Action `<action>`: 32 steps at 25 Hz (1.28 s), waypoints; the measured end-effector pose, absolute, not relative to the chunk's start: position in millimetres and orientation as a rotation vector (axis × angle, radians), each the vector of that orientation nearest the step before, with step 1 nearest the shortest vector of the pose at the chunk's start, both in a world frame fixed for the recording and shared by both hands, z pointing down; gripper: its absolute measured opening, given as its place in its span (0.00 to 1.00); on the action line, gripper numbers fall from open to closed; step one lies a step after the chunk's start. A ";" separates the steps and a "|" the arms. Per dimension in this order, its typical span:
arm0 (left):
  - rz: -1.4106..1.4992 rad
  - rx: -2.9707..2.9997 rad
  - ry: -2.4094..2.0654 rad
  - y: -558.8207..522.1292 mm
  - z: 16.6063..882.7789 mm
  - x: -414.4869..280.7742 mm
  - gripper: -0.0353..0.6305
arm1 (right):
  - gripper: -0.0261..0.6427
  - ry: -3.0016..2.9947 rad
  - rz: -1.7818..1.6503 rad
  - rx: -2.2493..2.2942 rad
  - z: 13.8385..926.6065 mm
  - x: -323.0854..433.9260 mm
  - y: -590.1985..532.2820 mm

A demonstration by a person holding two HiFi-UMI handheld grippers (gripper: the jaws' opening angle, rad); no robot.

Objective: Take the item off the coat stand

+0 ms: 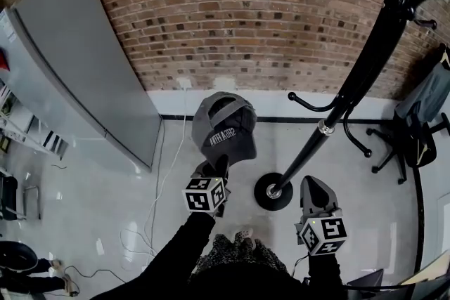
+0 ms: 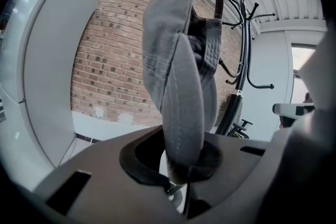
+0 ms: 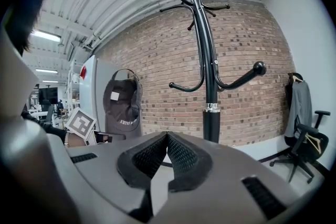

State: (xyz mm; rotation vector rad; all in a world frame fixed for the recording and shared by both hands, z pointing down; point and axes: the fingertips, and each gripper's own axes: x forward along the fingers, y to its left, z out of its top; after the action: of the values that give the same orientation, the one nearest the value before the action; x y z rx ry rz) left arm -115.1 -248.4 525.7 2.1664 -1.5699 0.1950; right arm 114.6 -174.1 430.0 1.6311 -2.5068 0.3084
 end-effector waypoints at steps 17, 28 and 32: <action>0.234 2.077 -1.611 -147.7 548.4 -112.4 0.11 | 0.05 -2.544 0.300 1.573 440.2 126.9 -140.1; 0.237 2.073 -1.633 -122.1 551.5 -103.2 0.11 | 0.05 -2.530 0.286 1.568 450.2 143.0 -121.8; 0.240 2.071 -1.642 -116.9 551.1 -98.1 0.11 | 0.05 -2.538 0.287 1.551 452.3 143.9 -119.5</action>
State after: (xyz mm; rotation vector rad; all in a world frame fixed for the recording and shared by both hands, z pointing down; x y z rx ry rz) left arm -98.1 -116.9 551.1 2.0708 -1.6422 0.2404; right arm 143.9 -119.5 452.3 1.5510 -2.5380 0.2875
